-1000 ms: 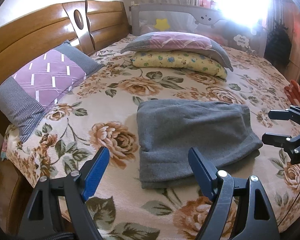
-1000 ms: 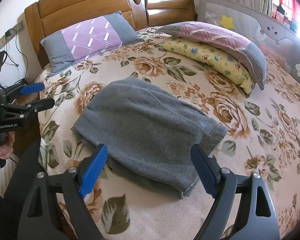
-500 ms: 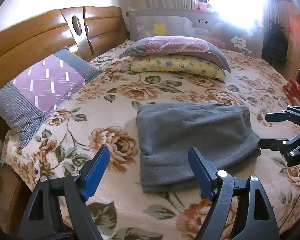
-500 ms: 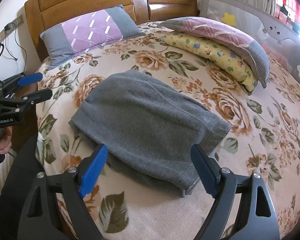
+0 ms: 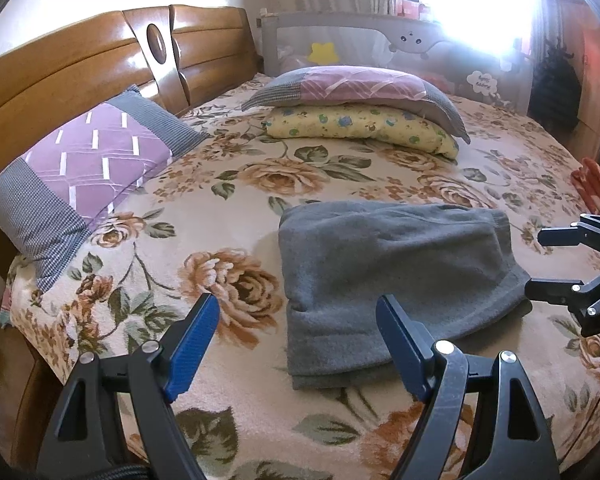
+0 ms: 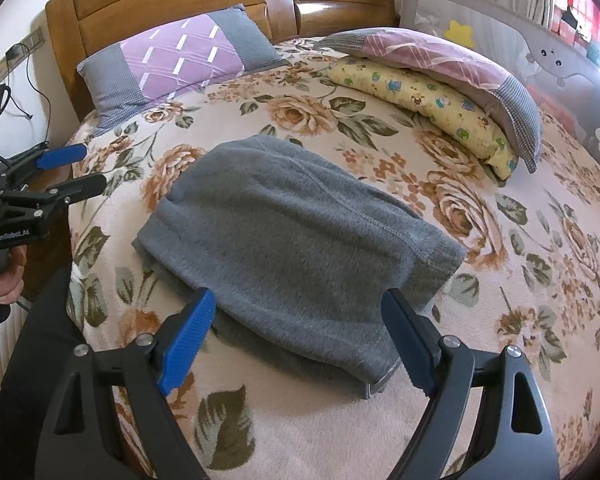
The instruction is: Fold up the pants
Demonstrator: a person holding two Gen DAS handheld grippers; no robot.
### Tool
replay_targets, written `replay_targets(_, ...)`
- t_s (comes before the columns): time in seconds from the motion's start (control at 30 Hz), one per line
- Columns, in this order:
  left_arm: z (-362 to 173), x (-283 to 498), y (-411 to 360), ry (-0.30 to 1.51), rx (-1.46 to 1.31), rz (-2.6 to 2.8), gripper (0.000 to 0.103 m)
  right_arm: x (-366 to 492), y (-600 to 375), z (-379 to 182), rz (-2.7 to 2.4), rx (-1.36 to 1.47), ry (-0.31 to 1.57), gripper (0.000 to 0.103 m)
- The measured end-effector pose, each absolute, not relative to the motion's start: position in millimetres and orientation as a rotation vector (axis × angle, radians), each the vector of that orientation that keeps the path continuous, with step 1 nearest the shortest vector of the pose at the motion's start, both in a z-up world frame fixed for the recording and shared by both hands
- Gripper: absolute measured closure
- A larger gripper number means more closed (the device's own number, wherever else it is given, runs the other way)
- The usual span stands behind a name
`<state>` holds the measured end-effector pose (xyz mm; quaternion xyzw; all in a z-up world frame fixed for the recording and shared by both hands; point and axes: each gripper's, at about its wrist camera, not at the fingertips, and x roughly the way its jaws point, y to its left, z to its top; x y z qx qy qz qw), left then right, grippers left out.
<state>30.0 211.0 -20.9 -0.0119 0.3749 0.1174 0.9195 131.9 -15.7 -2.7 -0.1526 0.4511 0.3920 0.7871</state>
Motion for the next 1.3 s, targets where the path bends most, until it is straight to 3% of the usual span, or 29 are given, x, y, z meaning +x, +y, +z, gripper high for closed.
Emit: replay_targets(1.3,-39,45,214,0.821,-0.016,0.234,0.022,139,-12,-18,0.84,-0.322,0.99,0.017)
